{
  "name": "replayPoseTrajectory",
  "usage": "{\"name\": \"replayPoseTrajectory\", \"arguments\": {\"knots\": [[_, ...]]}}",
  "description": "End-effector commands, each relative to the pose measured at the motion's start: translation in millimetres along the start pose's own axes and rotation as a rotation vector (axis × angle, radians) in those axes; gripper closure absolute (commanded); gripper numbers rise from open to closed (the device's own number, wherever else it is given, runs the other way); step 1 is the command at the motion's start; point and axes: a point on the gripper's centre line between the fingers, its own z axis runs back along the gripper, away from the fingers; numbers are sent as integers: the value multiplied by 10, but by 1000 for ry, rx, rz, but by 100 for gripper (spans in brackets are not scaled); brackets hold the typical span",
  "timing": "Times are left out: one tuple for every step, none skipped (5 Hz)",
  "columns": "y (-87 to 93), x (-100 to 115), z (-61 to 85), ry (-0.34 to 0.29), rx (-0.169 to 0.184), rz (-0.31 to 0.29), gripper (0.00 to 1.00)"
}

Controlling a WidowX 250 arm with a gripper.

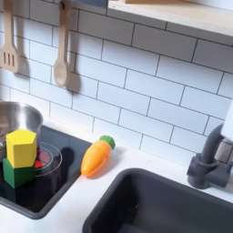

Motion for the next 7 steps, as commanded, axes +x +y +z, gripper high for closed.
{"name": "replayPoseTrajectory", "arguments": {"knots": [[-86,-228,282,52,-46,-83,0],[-41,-230,298,52,-52,-88,0],[-42,-227,285,50,-52,-80,0],[-43,-230,285,51,-53,-83,0],[-44,-232,285,53,-54,-83,0],[-16,-244,277,47,-63,-120,0],[-9,-246,257,80,-119,-197,0]]}}
